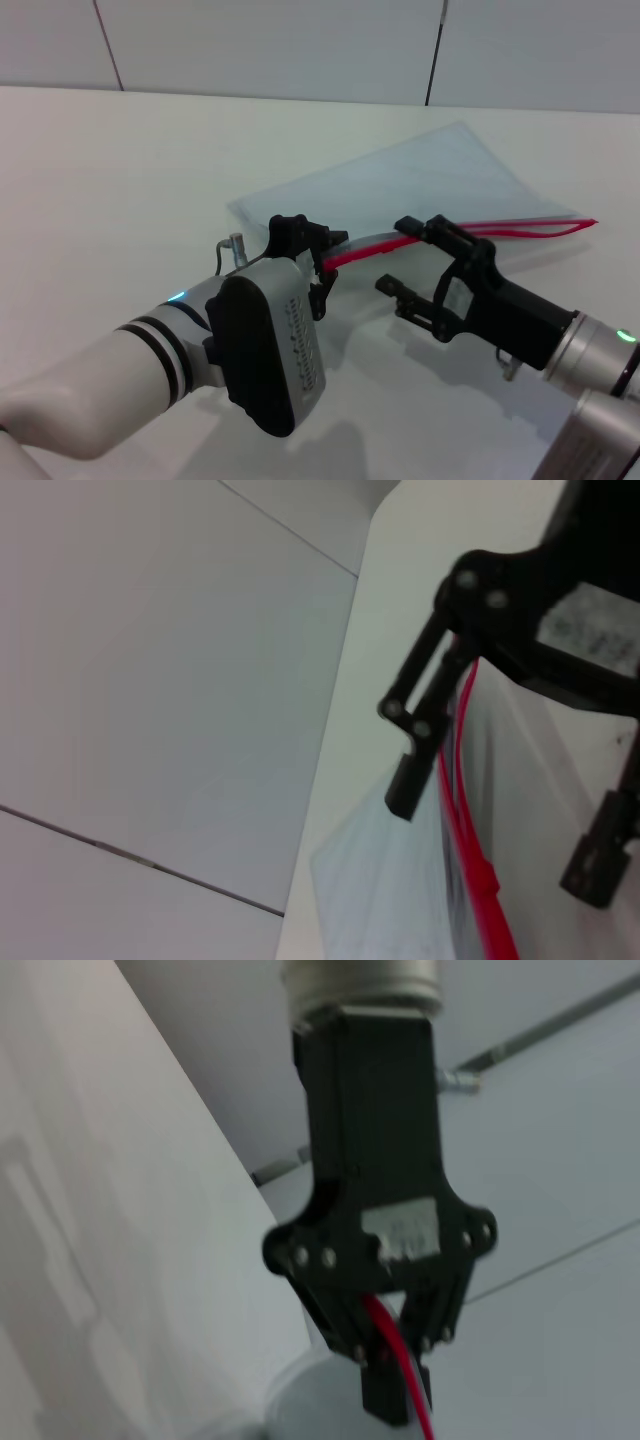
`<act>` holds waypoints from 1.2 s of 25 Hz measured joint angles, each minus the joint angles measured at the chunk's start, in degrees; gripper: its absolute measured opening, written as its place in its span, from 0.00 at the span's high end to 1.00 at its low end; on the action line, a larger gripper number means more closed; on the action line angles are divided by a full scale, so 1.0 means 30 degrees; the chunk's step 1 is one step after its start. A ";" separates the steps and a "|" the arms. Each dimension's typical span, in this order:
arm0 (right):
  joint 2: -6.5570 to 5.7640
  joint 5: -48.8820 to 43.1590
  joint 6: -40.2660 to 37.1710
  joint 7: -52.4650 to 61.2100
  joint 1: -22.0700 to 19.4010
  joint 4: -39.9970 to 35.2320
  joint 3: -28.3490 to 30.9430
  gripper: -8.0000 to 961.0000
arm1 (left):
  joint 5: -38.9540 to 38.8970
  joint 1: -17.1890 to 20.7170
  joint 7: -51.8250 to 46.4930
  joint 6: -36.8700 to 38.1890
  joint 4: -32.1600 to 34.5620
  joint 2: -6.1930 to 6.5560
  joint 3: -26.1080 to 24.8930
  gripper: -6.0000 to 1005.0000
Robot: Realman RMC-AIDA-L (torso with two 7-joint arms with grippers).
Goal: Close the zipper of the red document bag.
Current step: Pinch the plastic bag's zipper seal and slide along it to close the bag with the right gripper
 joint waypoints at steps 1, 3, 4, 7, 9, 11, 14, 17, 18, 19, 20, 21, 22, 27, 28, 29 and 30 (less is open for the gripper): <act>0.0002 -0.0008 -0.0031 -0.0406 0.0011 0.0268 0.0068 0.21 | -0.0007 0.0022 -0.0049 0.0000 0.0028 0.0019 -0.0002 0.92; 0.0002 -0.0006 -0.0039 -0.1350 0.0049 0.0827 0.0328 0.21 | -0.0009 0.0043 -0.0097 0.0000 0.0043 0.0028 -0.0015 0.92; 0.0002 -0.0001 -0.0041 -0.1767 0.0052 0.1034 0.0459 0.21 | -0.0009 0.0057 -0.0108 0.0000 0.0049 0.0030 -0.0023 0.92; 0.0001 -0.0001 -0.0046 -0.2657 0.0055 0.1379 0.0829 0.24 | -0.0009 0.0097 -0.0114 0.0009 0.0069 0.0030 -0.0029 0.92; 0.0001 -0.0002 -0.0031 -0.3010 0.0058 0.1465 0.1005 0.27 | -0.0009 0.0096 -0.0123 0.0042 0.0077 0.0024 -0.0029 0.92; 0.0008 -0.0017 0.0066 -0.3260 0.0112 0.1570 0.1157 0.30 | -0.0008 0.0082 -0.0133 0.0107 0.0078 0.0000 -0.0023 0.91; 0.0023 -0.0079 0.0117 -0.3414 0.0284 0.1756 0.1179 0.33 | -0.0009 0.0042 -0.0143 0.0164 0.0079 0.0004 0.0061 0.91; 0.0027 -0.0117 0.0139 -0.3723 0.0370 0.1825 0.1183 0.34 | -0.0027 0.0001 -0.0148 0.0172 0.0079 0.0031 0.0097 0.91; 0.0028 -0.0116 0.0165 -0.3796 0.0410 0.1842 0.1183 0.34 | -0.0031 -0.0012 -0.0150 0.0174 0.0078 0.0032 0.0101 0.91; 0.0030 -0.0110 0.0216 -0.3864 0.0445 0.1866 0.1183 0.35 | -0.0035 -0.0021 -0.0151 0.0176 0.0079 0.0031 0.0111 0.91; 0.0031 -0.0100 0.0298 -0.3929 0.0485 0.1896 0.1183 0.35 | -0.0037 -0.0021 -0.0152 0.0177 0.0079 0.0031 0.0116 0.90; 0.0032 -0.0078 0.0429 -0.4046 0.0521 0.1935 0.1205 0.35 | -0.0037 -0.0022 -0.0154 0.0178 0.0079 0.0031 0.0126 0.90; 0.0033 -0.0050 0.0554 -0.4188 0.0544 0.1970 0.1250 0.36 | -0.0037 -0.0022 -0.0156 0.0179 0.0079 0.0031 0.0132 0.90; 0.0059 -0.0014 0.0732 -0.4571 0.0542 0.2007 0.1515 0.48 | -0.0037 -0.0022 -0.0163 0.0179 0.0079 0.0030 0.0160 0.90; 0.0060 -0.0012 0.0765 -0.4573 0.0530 0.2007 0.1548 0.52 | -0.0037 -0.0021 -0.0165 0.0179 0.0080 0.0031 0.0161 0.90; 0.0059 -0.0010 0.0816 -0.4575 0.0515 0.2006 0.1572 0.55 | -0.0037 -0.0018 -0.0167 0.0179 0.0080 0.0030 0.0163 0.90; 0.0059 -0.0010 0.0887 -0.4578 0.0488 0.2006 0.1588 0.57 | -0.0037 -0.0013 -0.0169 0.0179 0.0079 0.0030 0.0162 0.90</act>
